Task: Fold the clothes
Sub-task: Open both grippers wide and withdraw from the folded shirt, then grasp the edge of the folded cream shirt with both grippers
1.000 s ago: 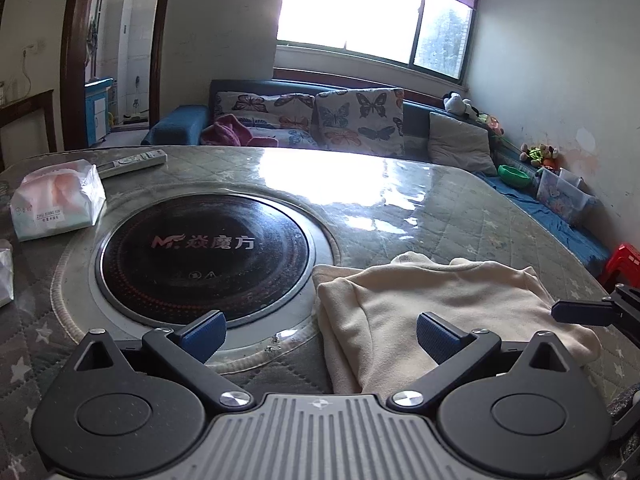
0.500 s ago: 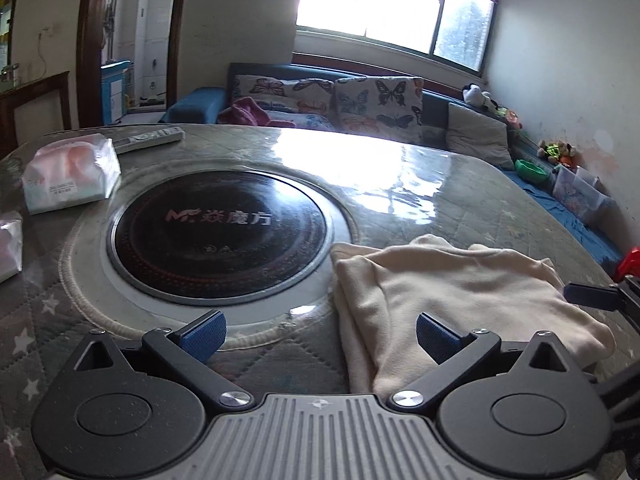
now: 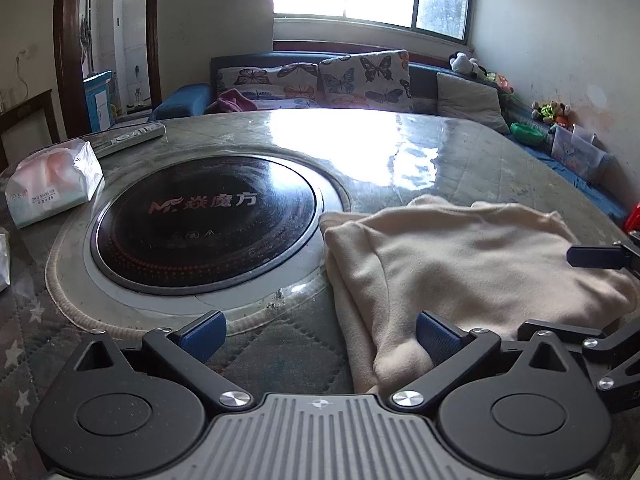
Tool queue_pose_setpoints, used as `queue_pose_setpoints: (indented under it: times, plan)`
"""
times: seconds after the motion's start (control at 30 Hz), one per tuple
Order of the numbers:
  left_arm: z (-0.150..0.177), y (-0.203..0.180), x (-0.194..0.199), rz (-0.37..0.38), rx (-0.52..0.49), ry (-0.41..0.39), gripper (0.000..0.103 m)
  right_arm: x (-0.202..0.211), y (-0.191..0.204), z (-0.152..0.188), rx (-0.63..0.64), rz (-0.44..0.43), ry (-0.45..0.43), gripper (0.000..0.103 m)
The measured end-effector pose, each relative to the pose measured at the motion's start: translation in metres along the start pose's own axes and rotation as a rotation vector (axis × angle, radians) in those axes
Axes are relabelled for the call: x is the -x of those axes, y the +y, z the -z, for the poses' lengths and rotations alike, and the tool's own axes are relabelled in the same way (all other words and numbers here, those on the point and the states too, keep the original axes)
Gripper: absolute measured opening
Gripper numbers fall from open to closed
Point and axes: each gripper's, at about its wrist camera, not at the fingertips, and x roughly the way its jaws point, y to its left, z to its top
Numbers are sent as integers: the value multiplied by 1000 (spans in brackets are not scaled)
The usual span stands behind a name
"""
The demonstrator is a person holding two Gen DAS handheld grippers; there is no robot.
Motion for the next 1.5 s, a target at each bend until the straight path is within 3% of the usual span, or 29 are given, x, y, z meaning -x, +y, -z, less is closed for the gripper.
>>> queue_pose_setpoints:
  times: [0.13, 0.3, 0.47, 0.67, 0.87, 0.97, 1.1, 1.27, 1.33, 1.43, 1.5]
  plan:
    - [-4, -7, 11, 28, -14, -31, 102, 11, -11, 1, -17, 49, -19, 103]
    - [1, -17, 1, 31, -45, -2, 102, 5, -19, 10, -15, 82, 15, 103]
    - [1, -13, 1, 29, -20, 9, 102, 13, -21, 9, -14, 78, -13, 103]
    - [3, -19, 1, 34, -50, 14, 102, 21, -35, 17, -11, 157, -9, 103]
    - [-1, -9, 0, 42, -1, 23, 102, 22, -34, 16, -9, 149, -9, 103]
    - [-6, 3, 4, 47, 33, 18, 102, 28, -29, 5, 32, 92, -26, 103]
    - [-13, 21, 7, 49, 93, 23, 85, 25, -3, -6, 143, -19, -20, 99]
    - [-12, 47, 4, 93, 191, 54, 48, 16, 39, -18, 296, -159, -6, 88]
    - [-12, 52, 3, 104, 221, 62, 40, 11, 57, -20, 368, -194, 0, 83]
    - [-11, 58, 2, 126, 258, 71, 40, 3, 82, -20, 479, -222, 5, 79]
    - [-10, 59, 2, 150, 281, 75, 40, -2, 98, -20, 553, -241, 8, 71]
